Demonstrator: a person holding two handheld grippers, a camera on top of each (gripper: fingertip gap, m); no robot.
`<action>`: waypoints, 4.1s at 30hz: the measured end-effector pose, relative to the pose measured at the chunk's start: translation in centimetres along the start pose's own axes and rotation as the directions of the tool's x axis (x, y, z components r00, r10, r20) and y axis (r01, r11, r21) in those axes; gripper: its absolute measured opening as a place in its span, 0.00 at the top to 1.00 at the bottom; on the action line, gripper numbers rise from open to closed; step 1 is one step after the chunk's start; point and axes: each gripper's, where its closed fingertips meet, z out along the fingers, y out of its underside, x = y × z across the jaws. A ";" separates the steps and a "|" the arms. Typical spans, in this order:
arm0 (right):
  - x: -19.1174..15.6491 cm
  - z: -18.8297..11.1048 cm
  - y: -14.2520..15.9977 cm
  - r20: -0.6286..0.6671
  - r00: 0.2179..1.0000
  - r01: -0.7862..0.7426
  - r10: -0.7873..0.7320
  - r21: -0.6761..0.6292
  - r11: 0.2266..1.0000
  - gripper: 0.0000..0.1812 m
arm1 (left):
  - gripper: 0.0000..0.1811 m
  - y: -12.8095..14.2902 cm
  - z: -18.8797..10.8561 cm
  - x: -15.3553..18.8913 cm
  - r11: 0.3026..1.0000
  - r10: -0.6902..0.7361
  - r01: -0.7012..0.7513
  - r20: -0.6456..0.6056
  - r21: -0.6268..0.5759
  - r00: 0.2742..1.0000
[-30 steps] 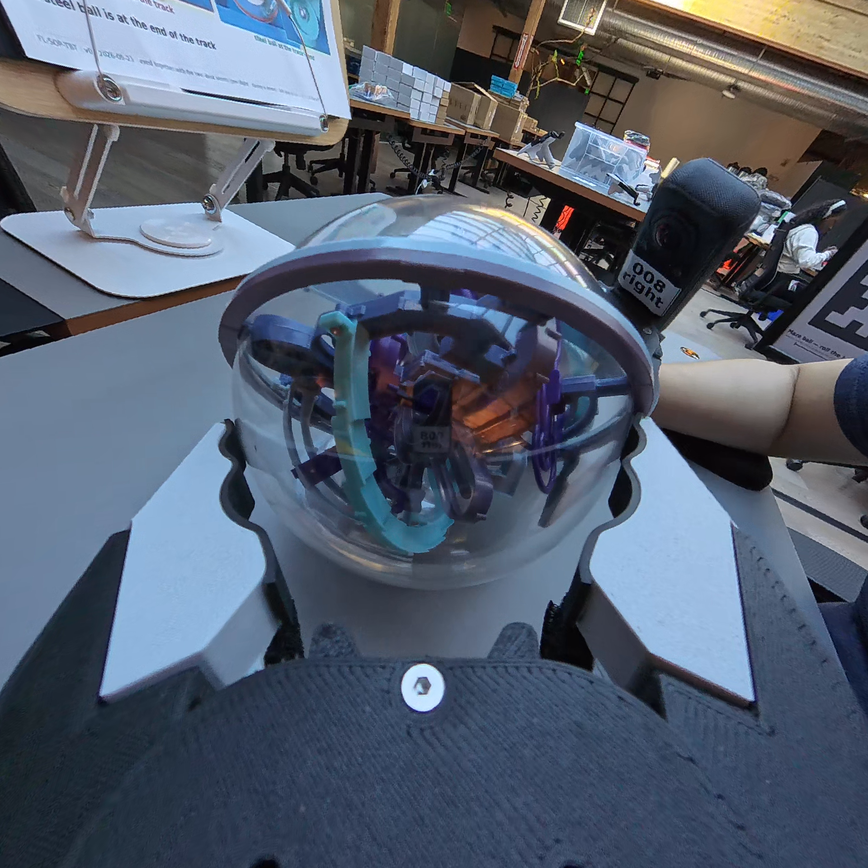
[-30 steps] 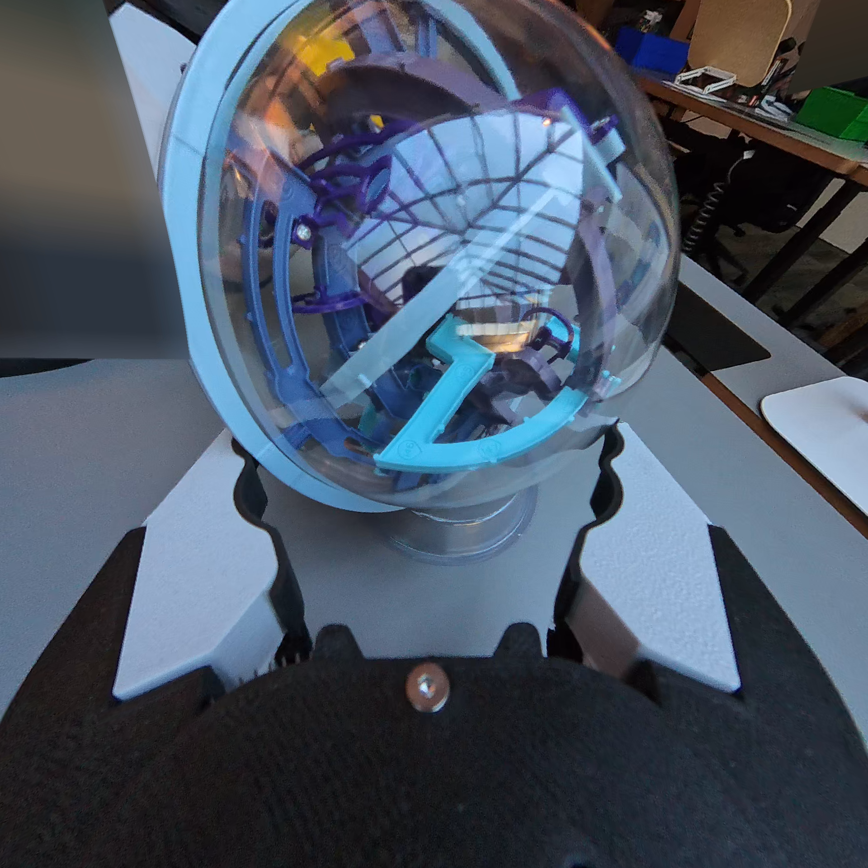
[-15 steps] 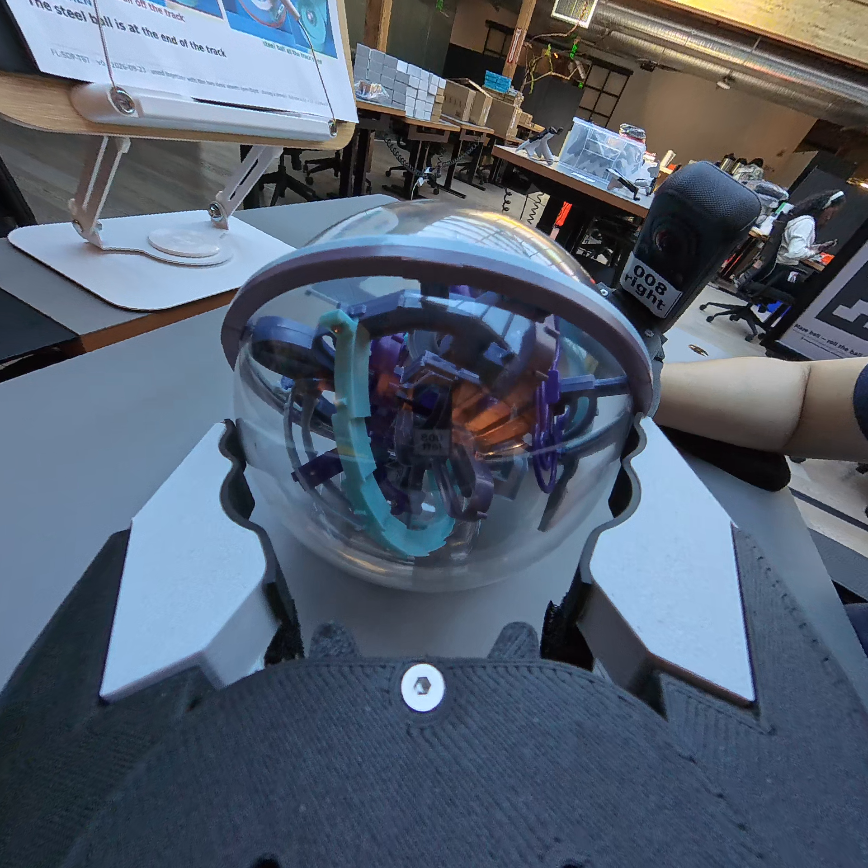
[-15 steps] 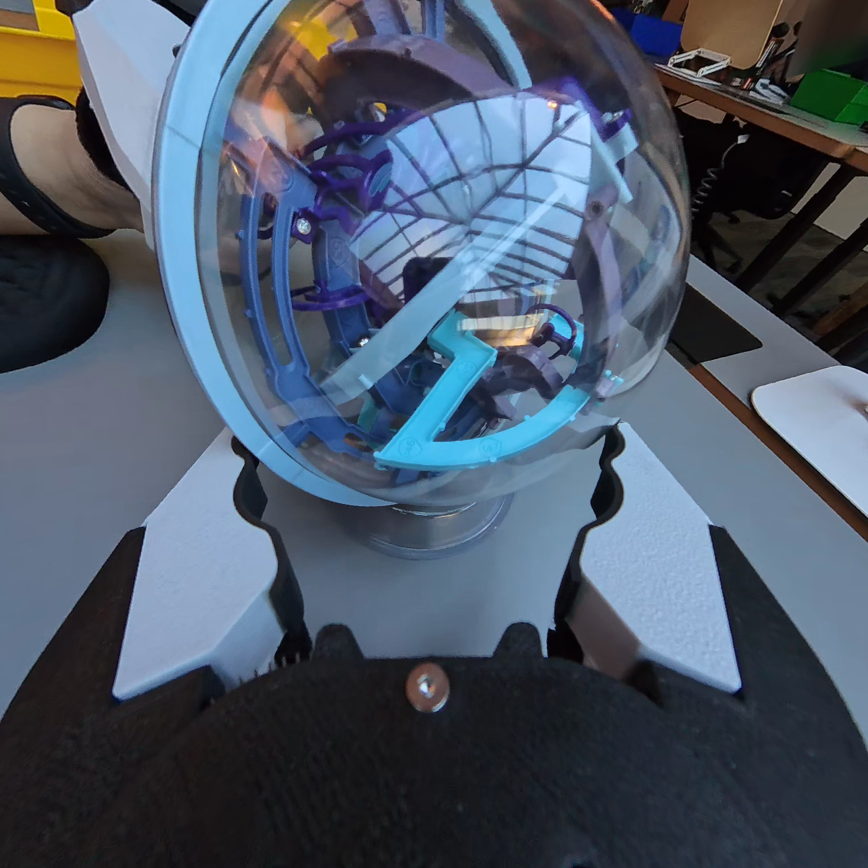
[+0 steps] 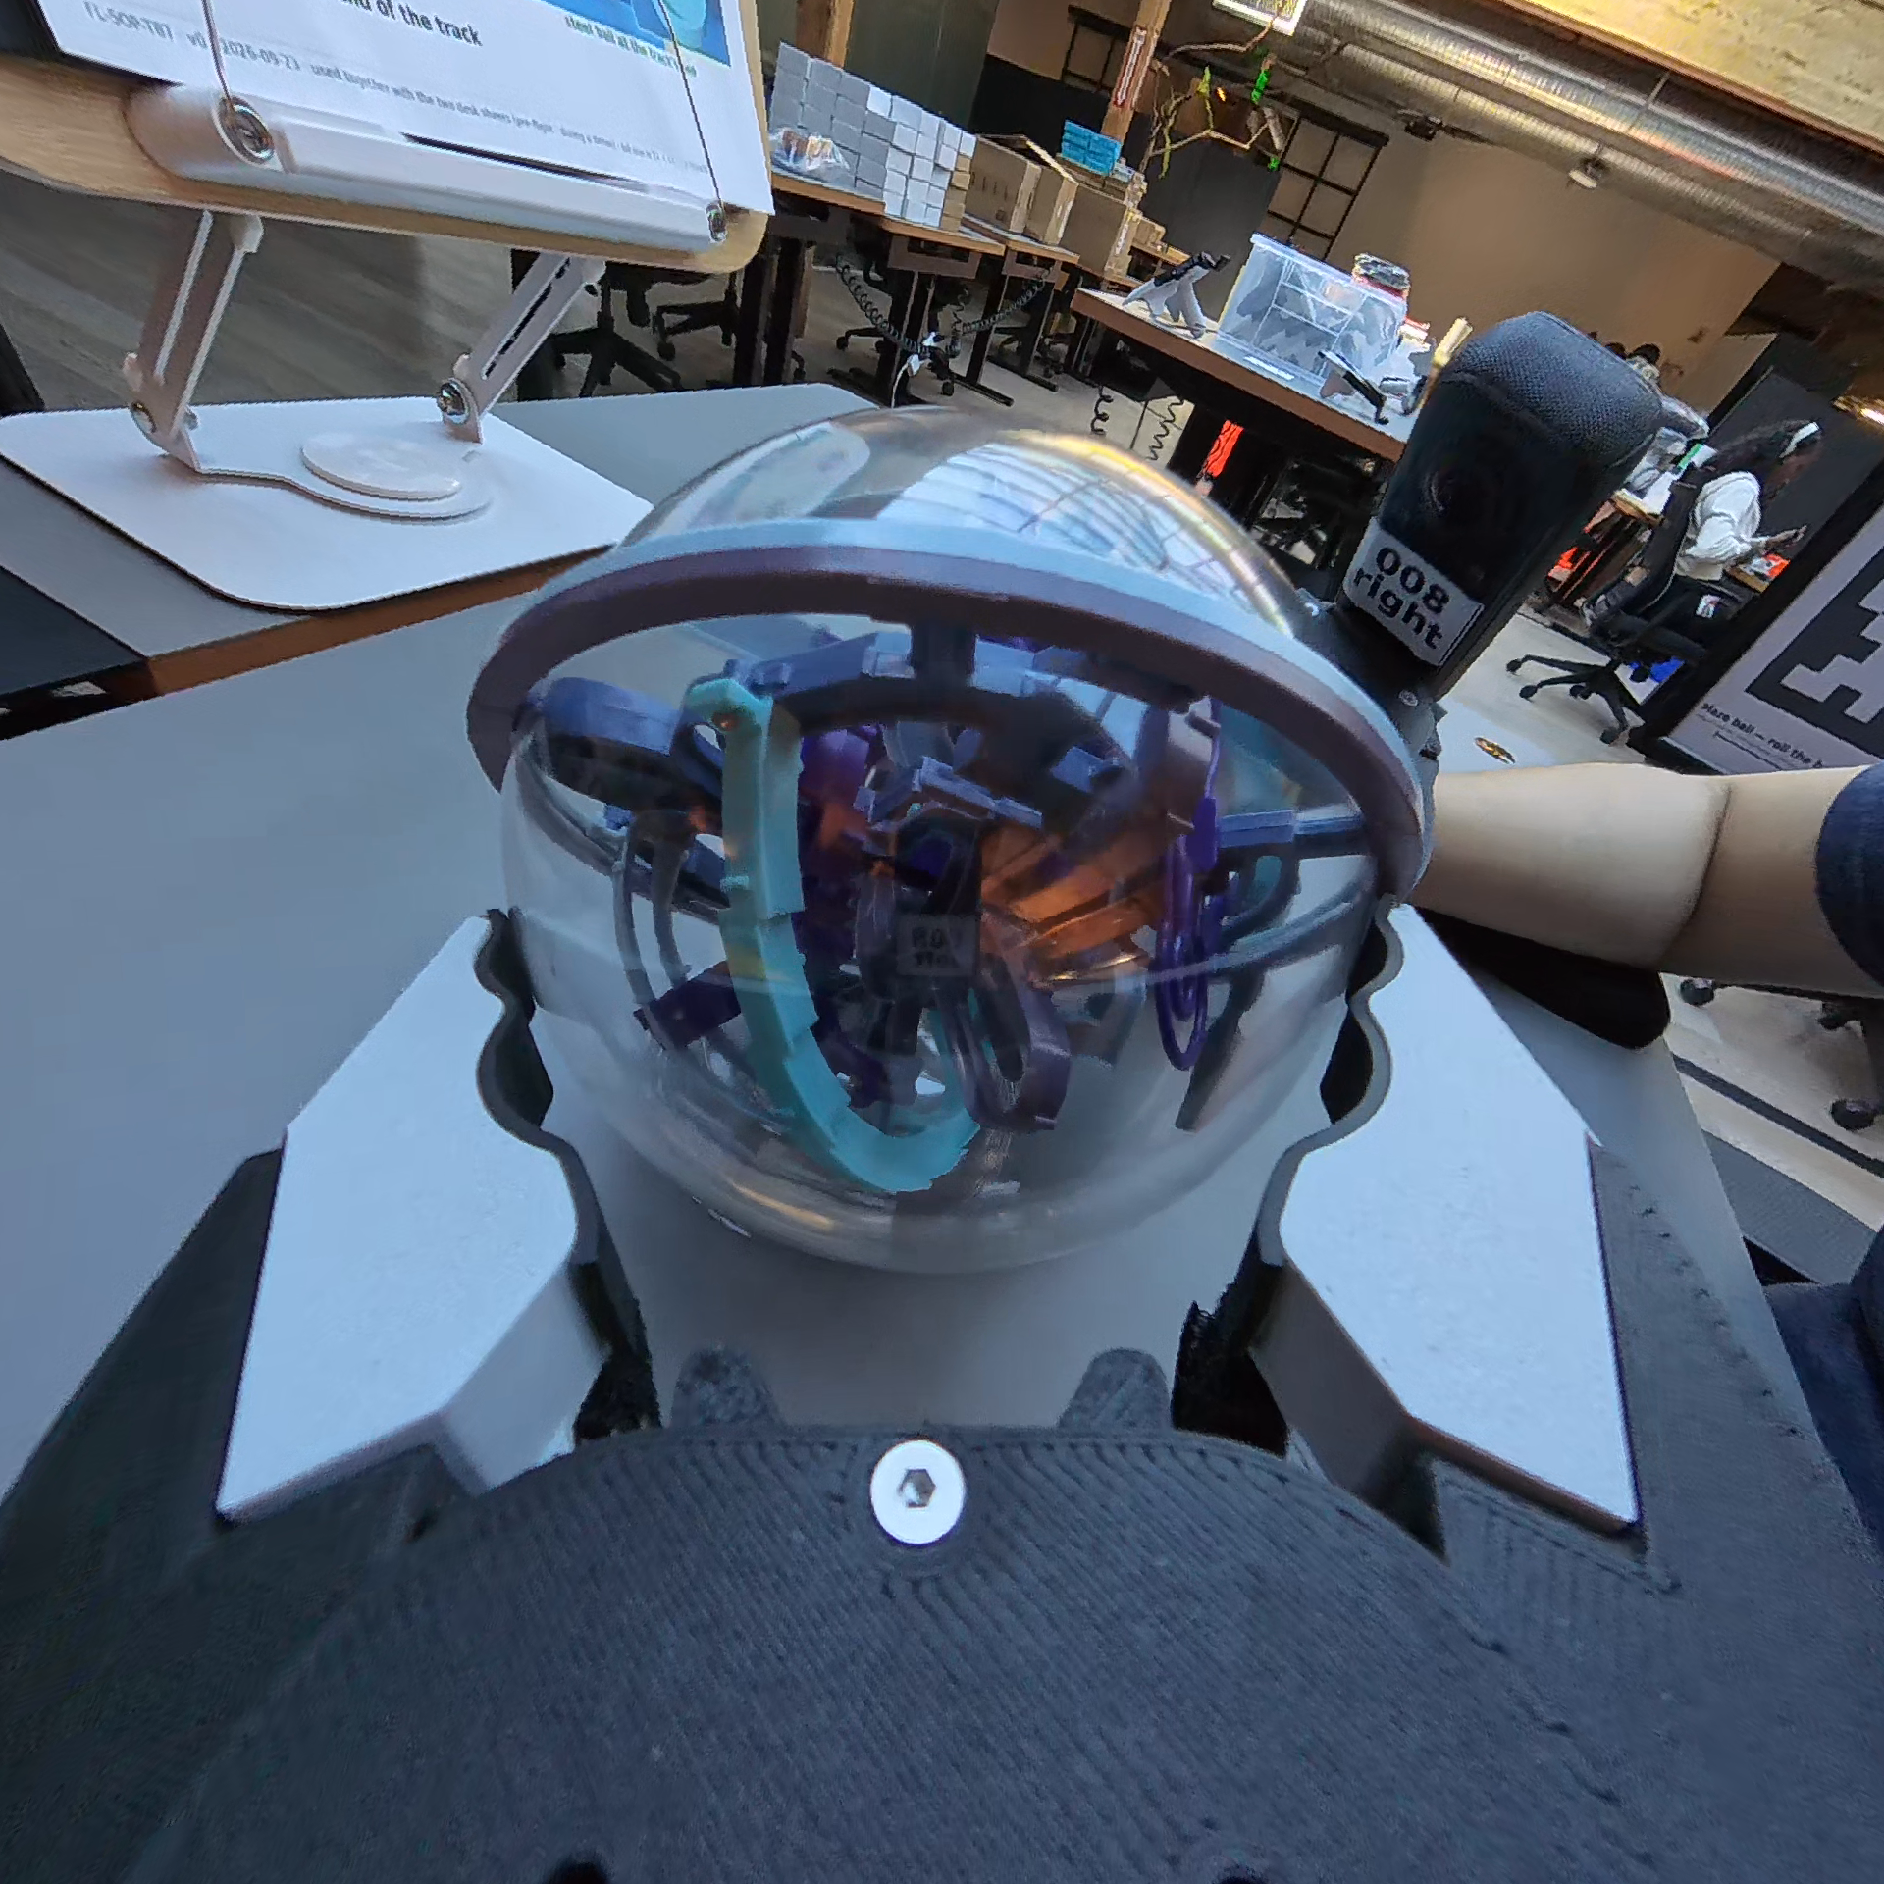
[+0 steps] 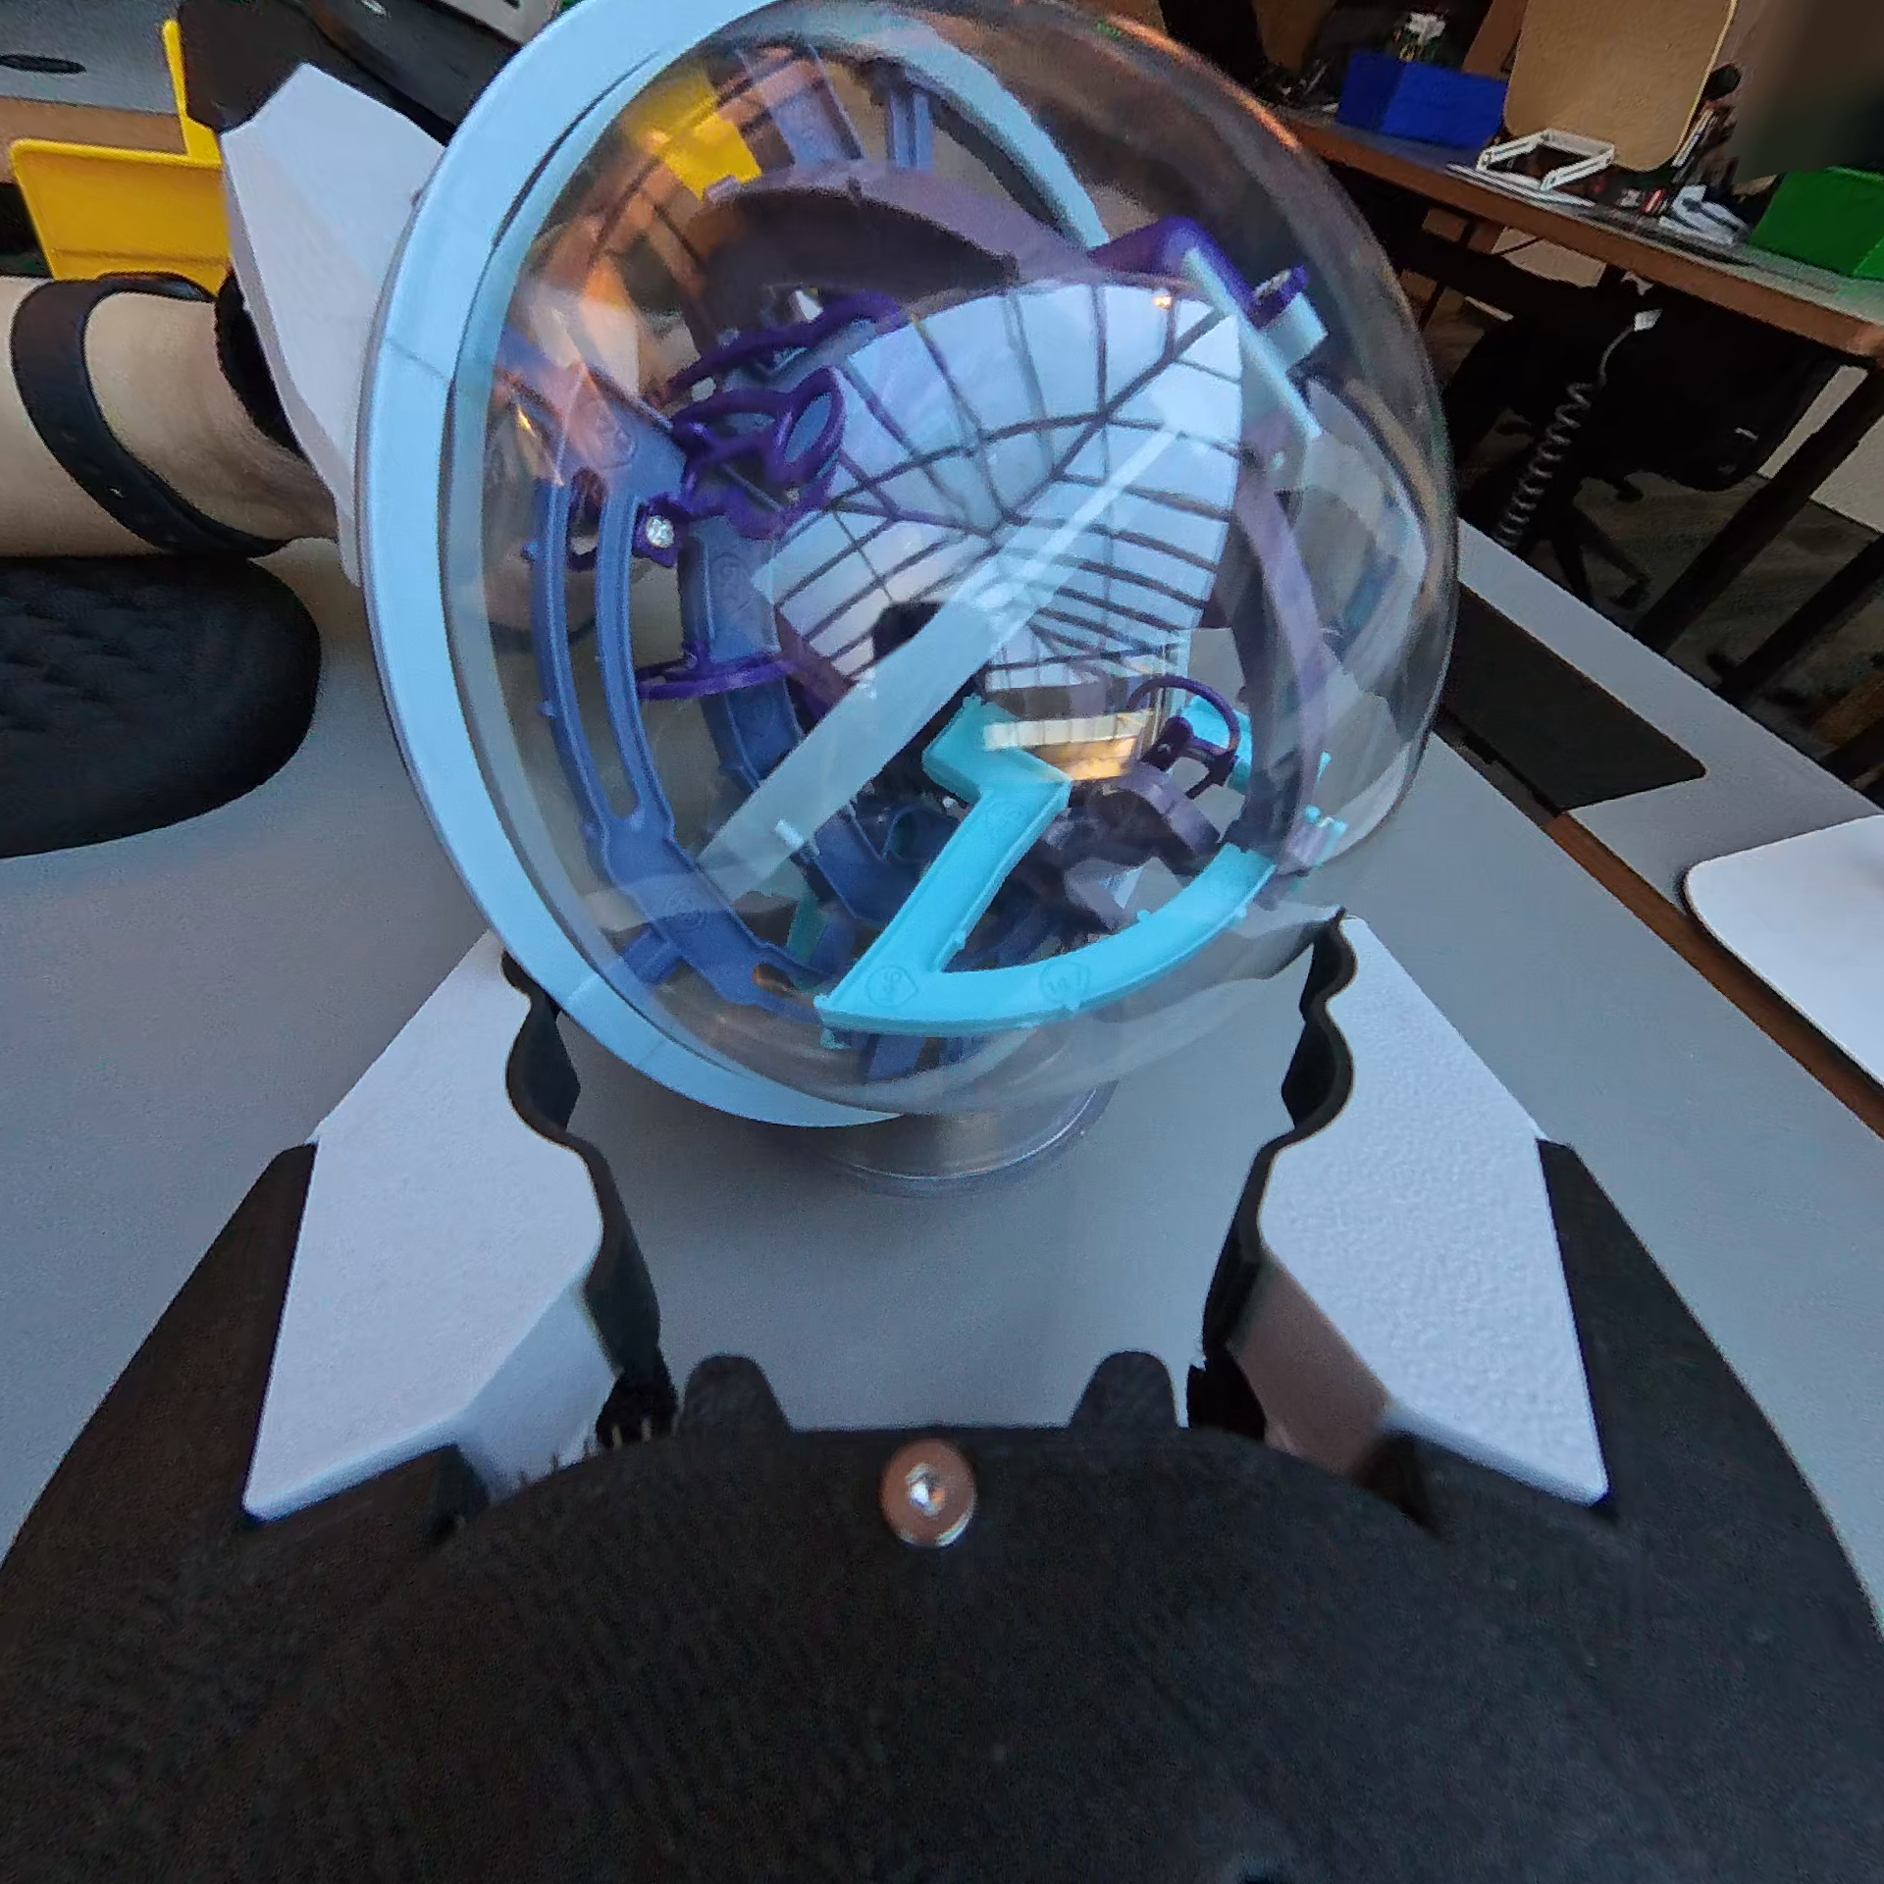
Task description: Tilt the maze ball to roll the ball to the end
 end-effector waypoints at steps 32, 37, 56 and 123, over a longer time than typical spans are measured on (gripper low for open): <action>-3.2 -1.8 1.5 -0.001 0.987 0.162 -0.163 -0.124 0.979 0.19 | 0.15 1.3 -1.2 3.3 1.000 -0.001 0.002 -0.005 0.008 1.000; -3.2 -2.0 1.2 0.006 0.980 0.200 -0.201 -0.118 0.973 0.17 | 0.15 1.3 -1.2 3.3 1.000 0.002 -0.002 -0.002 0.010 1.000; -2.4 -1.7 -2.4 0.119 0.711 0.703 -0.694 -0.159 0.693 0.13 | 0.16 1.6 -1.2 2.9 0.999 0.046 -0.045 0.015 -0.009 0.999; -3.0 -0.3 -4.5 0.057 0.910 0.412 -0.411 -0.017 0.911 0.14 | 0.14 3.0 -2.6 1.5 0.958 0.274 -0.264 0.085 -0.117 0.958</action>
